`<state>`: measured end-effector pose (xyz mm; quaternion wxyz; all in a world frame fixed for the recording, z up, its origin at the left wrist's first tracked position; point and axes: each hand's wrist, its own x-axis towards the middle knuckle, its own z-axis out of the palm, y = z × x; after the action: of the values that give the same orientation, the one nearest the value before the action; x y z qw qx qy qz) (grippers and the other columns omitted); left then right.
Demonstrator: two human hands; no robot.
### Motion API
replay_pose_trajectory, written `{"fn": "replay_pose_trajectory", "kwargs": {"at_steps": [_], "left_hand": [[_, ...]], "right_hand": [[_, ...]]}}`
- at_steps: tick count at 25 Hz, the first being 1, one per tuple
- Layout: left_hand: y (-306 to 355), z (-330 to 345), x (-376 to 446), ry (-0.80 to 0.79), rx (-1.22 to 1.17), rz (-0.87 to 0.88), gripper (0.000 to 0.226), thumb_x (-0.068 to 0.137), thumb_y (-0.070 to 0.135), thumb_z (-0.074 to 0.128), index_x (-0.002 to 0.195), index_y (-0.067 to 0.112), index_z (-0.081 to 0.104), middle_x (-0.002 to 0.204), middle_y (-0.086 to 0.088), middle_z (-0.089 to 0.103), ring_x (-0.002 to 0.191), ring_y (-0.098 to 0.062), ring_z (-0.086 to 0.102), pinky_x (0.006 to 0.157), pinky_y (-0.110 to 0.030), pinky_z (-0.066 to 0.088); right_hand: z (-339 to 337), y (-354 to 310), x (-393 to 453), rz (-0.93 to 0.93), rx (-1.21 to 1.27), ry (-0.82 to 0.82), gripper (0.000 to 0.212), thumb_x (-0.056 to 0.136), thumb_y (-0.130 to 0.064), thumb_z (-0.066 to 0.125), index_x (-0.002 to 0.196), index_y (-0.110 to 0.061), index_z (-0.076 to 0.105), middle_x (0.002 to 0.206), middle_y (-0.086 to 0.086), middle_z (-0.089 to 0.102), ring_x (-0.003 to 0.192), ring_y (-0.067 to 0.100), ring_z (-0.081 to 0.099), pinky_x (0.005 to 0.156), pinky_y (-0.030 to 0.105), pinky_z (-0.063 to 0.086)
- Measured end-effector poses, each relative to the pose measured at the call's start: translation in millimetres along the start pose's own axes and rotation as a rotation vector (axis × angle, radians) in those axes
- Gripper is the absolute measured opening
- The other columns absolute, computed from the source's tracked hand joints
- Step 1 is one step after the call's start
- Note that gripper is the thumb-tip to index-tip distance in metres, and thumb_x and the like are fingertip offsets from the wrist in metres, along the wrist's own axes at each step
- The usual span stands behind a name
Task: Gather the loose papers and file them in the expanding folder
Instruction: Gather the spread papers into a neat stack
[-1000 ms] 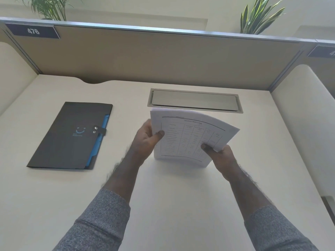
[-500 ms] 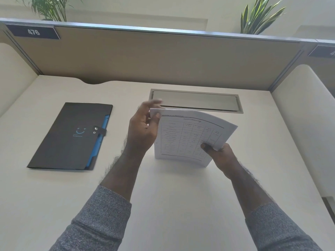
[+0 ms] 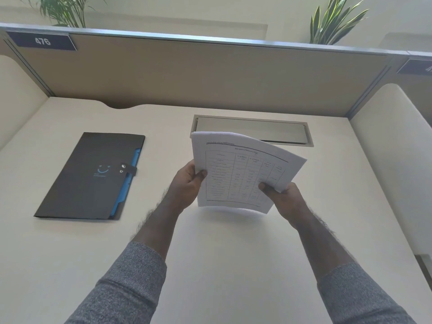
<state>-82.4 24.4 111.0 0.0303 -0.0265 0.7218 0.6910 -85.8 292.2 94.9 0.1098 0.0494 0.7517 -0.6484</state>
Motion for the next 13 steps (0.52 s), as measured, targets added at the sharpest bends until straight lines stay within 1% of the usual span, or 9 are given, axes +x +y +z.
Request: {"fn": "replay_pose_trajectory", "kwargs": {"at_steps": [4,7,9,11,13], "left_hand": [[-8.4,4.9,-4.6,-0.003,0.035,-0.024,0.034,0.098,0.006,0.045,0.107,0.034,0.062,0.104,0.023,0.072,0.102,0.003,0.064,0.082,-0.011,0.047],[-6.9,4.3,-1.8,-0.002,0.029,-0.026,0.031,0.099,0.007,0.044,0.115,0.027,0.062,0.108,0.016,0.072,0.105,-0.002,0.064,0.083,-0.015,0.048],[-2.8,-0.6,2.1,-0.007,-0.006,-0.037,0.028,0.1,0.008,0.045,0.117,0.021,0.063,0.11,0.01,0.073,0.105,-0.007,0.066,0.082,-0.017,0.051],[-0.4,-6.9,5.0,-0.022,-0.064,-0.1,0.025,0.1,0.009,0.046,0.117,0.017,0.063,0.113,0.001,0.073,0.103,-0.014,0.069,0.082,-0.025,0.055],[-1.2,-12.9,5.9,-0.014,-0.086,-0.189,0.022,0.099,0.01,0.048,0.113,0.017,0.064,0.109,-0.001,0.075,0.098,-0.017,0.071,0.076,-0.028,0.057]], "right_hand": [[0.1,3.3,-1.5,0.043,-0.018,0.026,0.011,0.087,-0.025,0.073,0.088,-0.035,0.077,0.103,-0.007,0.077,0.101,0.017,0.07,0.095,0.042,0.052],[0.4,-2.4,0.7,0.043,-0.033,0.044,0.008,0.088,-0.023,0.072,0.091,-0.03,0.076,0.105,-0.002,0.077,0.101,0.021,0.069,0.094,0.045,0.053],[1.9,-8.4,3.9,0.034,-0.036,0.04,0.007,0.088,-0.023,0.072,0.092,-0.028,0.076,0.104,-0.002,0.077,0.1,0.021,0.071,0.09,0.042,0.055],[5.6,-12.9,6.7,0.035,-0.02,0.009,0.008,0.09,-0.023,0.07,0.094,-0.027,0.076,0.103,-0.004,0.078,0.097,0.018,0.073,0.085,0.037,0.057],[11.9,-14.0,8.0,0.071,0.011,-0.018,0.012,0.091,-0.024,0.069,0.101,-0.023,0.076,0.103,-0.004,0.078,0.095,0.017,0.074,0.083,0.035,0.058]]}}
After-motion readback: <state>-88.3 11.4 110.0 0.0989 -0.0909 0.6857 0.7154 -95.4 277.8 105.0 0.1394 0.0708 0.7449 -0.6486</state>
